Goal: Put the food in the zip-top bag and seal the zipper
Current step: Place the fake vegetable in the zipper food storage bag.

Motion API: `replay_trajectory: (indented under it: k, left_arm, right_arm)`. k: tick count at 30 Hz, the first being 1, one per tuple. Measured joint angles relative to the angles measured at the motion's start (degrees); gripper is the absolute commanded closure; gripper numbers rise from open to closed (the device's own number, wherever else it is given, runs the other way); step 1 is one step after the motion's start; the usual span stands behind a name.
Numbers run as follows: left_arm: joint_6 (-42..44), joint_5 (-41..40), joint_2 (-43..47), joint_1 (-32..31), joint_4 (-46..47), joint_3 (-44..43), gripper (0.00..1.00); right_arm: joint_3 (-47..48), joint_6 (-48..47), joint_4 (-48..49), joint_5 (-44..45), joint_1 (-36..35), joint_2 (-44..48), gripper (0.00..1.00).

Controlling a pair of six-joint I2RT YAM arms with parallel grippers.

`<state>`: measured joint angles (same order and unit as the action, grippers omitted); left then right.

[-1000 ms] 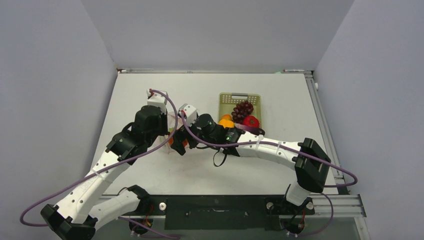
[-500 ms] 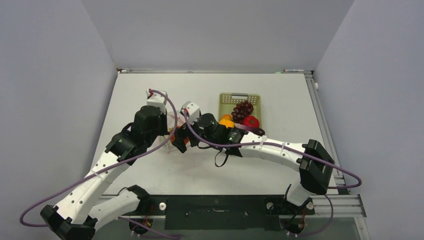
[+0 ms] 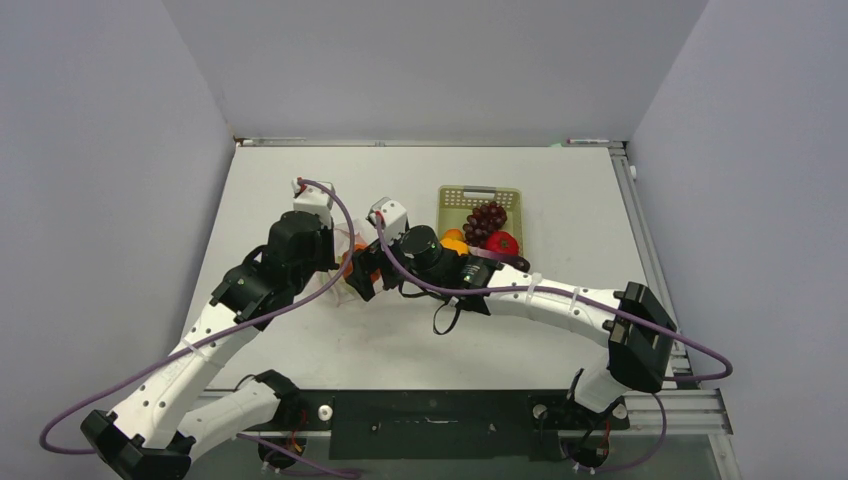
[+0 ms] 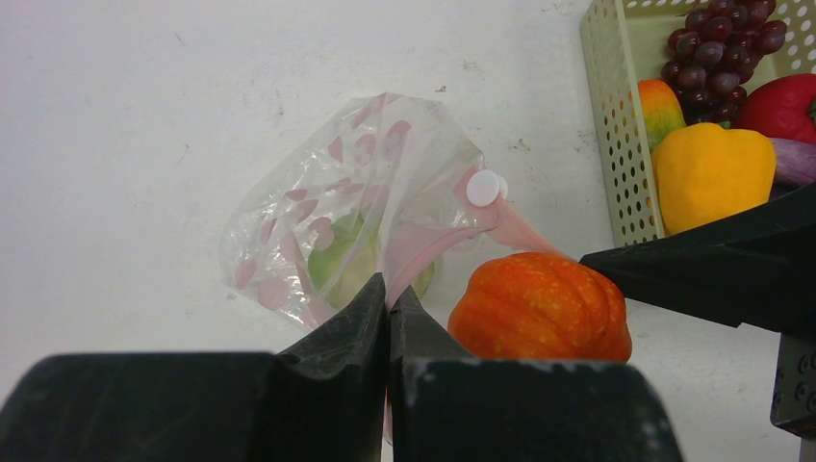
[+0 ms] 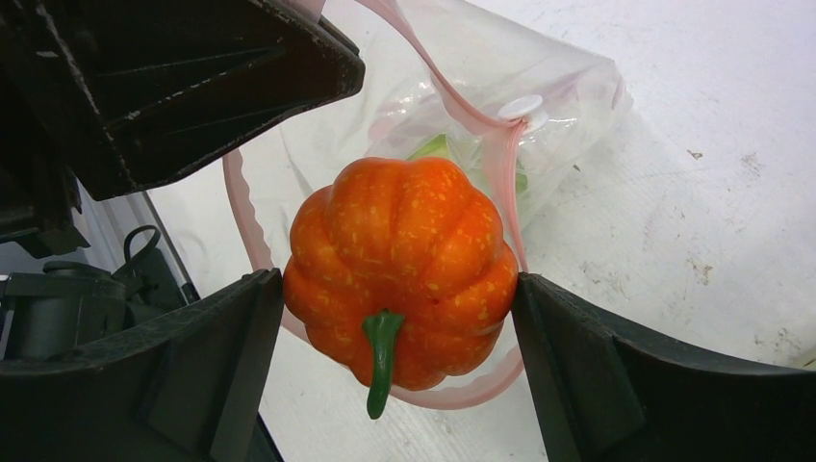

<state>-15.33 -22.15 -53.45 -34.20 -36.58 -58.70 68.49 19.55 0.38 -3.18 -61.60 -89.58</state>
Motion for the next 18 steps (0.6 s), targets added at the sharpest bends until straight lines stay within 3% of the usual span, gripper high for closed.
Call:
replay_trajectory:
  k: [18]
  left_arm:
    - [0.0, 0.4, 0.0, 0.3, 0.0, 0.2, 1.0]
  right_arm:
    - [0.6, 2.1, -1.3, 2.4, 0.0, -3.3, 0.1]
